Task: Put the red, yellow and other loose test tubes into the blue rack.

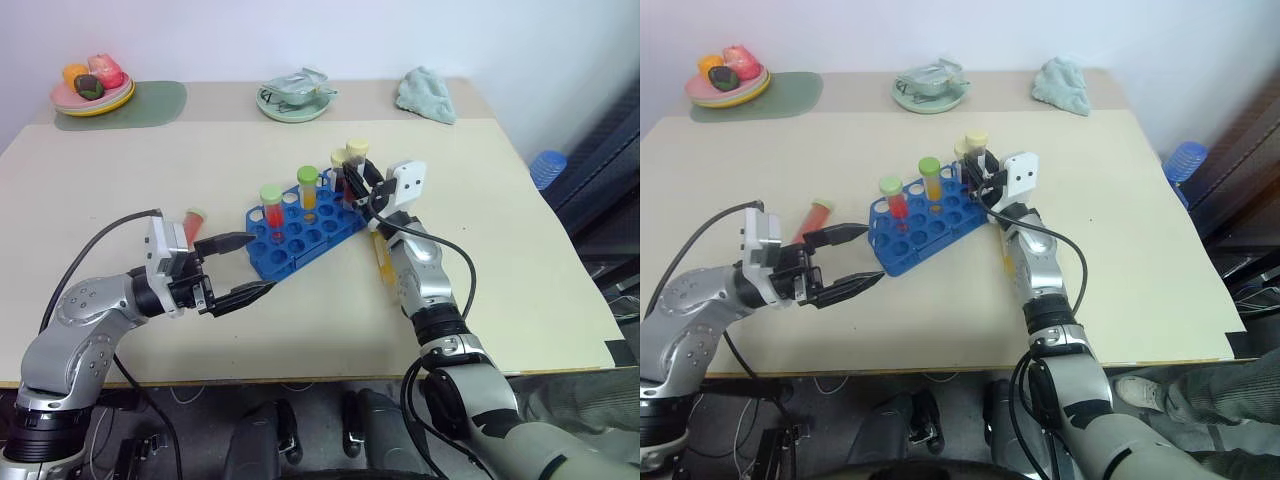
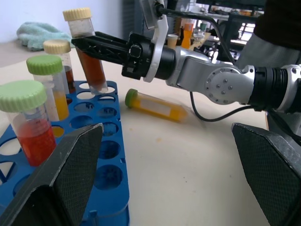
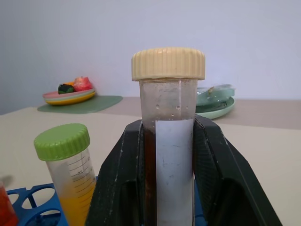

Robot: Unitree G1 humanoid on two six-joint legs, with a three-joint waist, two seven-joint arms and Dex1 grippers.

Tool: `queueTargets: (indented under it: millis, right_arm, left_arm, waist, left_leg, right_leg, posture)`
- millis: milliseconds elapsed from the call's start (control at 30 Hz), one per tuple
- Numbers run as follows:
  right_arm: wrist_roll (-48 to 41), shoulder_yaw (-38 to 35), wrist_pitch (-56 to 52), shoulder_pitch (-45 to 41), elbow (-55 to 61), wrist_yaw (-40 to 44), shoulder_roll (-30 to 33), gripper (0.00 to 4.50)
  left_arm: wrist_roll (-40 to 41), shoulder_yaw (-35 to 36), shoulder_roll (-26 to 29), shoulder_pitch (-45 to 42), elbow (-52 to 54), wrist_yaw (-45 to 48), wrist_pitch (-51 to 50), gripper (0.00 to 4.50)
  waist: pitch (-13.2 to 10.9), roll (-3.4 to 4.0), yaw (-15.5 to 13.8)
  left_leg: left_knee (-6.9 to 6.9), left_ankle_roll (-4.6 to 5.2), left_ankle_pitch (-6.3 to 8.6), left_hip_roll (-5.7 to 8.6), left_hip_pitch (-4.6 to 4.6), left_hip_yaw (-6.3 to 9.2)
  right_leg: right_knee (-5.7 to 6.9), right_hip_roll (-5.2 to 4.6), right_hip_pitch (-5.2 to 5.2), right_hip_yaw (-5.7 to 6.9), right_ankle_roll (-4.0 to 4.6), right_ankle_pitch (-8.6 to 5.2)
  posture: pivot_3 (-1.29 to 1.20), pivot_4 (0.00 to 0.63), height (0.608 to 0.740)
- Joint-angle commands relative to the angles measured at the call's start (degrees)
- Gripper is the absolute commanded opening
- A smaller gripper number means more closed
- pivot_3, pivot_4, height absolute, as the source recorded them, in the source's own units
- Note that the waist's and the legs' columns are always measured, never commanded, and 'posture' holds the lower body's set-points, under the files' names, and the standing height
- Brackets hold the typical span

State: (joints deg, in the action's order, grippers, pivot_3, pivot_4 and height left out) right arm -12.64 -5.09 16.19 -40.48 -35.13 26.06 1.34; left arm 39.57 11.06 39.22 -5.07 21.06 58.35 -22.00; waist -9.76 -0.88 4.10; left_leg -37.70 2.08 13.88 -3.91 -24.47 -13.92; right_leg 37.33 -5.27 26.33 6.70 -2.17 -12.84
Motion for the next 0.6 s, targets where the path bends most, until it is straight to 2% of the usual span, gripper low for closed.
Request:
queueTargets:
  millis: [33,600]
  right_arm:
    - [-1.3,-1.1,1.1,0.5,0.8,-0.1,-0.1,0.79]
    - [-2.1,-2.8,1.4,2.4,2.2,-2.0,0.0,0.79]
  left_arm:
    - [1.4,1.9,0.3,0.2,2.3,-0.5,0.2,4.50]
    - [1.7,1.2,0.6,-0.8,2.1,-0.5,-0.4,4.50]
  waist:
    - [0.0,0.00,0.0]
    - [0.0,0.00,0.0]
  left_leg:
    - [0.00,0.00,0.00,0.00,0.00,0.00]
    - [0.00,-0.01,0.00,0.00,0.01,0.00]
  right_leg:
    - [0.00,0.00,0.00,0.00,0.00,0.00]
    - [0.01,-0.01,0.00,-0.01,0.00,0.00]
  posture:
    - [0.00,0.150,0.740]
    - [0.00,0.150,0.740]
